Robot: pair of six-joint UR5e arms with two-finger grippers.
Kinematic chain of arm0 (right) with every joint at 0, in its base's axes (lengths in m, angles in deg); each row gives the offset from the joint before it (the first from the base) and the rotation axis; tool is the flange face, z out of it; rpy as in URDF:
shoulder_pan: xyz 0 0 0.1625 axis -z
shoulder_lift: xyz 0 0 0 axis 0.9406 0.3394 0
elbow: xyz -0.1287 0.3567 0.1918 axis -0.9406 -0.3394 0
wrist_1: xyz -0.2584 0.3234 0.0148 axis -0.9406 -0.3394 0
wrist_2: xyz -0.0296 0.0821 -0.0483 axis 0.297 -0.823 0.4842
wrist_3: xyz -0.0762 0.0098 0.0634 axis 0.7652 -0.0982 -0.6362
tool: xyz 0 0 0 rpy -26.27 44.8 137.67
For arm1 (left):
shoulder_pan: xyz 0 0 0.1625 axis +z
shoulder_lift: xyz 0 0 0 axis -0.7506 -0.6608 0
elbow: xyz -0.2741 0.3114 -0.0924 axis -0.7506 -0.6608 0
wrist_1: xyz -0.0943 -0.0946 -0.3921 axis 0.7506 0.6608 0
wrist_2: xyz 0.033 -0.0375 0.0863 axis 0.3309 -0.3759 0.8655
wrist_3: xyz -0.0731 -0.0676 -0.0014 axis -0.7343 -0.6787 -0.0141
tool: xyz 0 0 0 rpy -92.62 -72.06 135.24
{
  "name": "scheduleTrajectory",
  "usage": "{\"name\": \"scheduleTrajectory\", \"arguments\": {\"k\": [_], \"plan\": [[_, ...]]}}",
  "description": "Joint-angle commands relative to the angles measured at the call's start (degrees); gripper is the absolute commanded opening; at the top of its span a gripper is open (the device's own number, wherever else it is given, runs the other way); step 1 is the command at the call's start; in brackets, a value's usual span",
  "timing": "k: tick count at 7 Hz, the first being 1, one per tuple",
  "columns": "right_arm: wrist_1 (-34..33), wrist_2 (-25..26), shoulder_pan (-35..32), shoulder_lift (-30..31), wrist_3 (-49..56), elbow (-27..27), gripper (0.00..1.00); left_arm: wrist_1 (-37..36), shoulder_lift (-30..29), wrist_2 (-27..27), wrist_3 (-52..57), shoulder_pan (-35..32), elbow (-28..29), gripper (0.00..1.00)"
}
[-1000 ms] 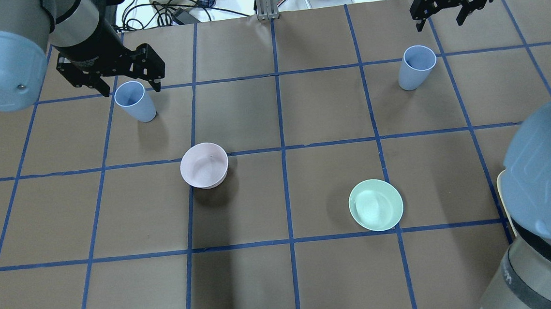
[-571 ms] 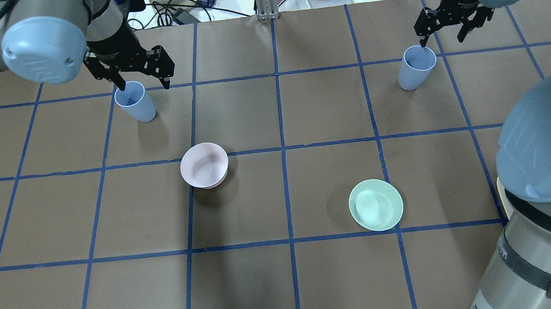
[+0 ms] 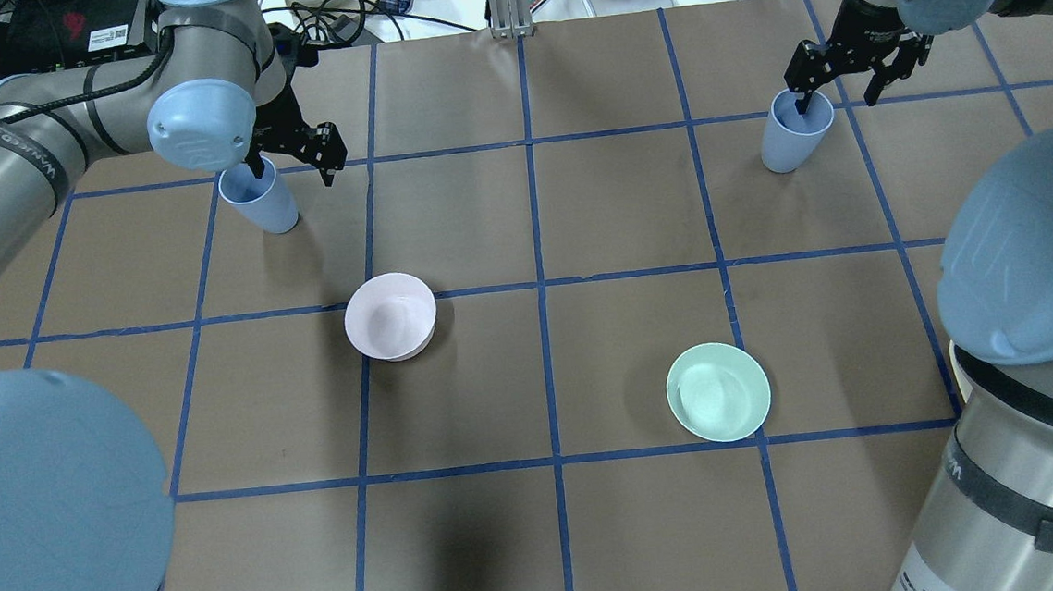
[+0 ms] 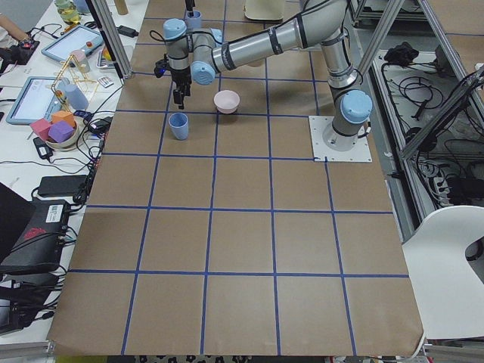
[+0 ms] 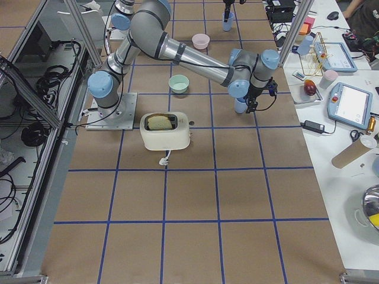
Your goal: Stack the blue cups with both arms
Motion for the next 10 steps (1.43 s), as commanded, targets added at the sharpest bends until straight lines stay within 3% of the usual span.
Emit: {"name": "scheduleTrajectory", "arguments": {"k": [1, 2, 3, 4, 7, 8, 10], "plan": [[0.23, 0.00, -0.02, -0.10, 0.06, 0.82, 0.41, -3.82, -2.70, 0.38, 0.81, 1.24, -0.15, 0.94], [0.23, 0.08, -0.02, -0.10, 0.15, 0.74, 0.09, -3.83, -2.62, 0.30, 0.73, 1.86, -0.23, 0.92], [0.32, 0.08, -0.02, -0.01, 0.15, 0.74, 0.00, -4.01, -2.62, 0.29, 0.81, 2.04, -1.11, 0.74], [1.10, 0.08, -0.02, 0.16, 0.15, 0.31, 0.00, -4.01, -2.53, 0.38, 0.81, 2.04, -1.81, 0.02], [5.04, -0.09, -0.28, 2.44, -0.11, -2.67, 0.00, -3.66, -0.08, 0.38, 1.16, 1.61, -1.99, 0.00], [8.29, -3.40, -0.54, 3.06, -0.63, -5.04, 0.00, -3.66, 0.19, 0.47, 1.08, 1.52, -1.99, 0.00], [10.95, -4.84, -1.33, 3.24, -2.99, -7.43, 0.00, -2.96, 1.85, 0.12, -2.06, -0.14, 0.28, 0.00]]}}
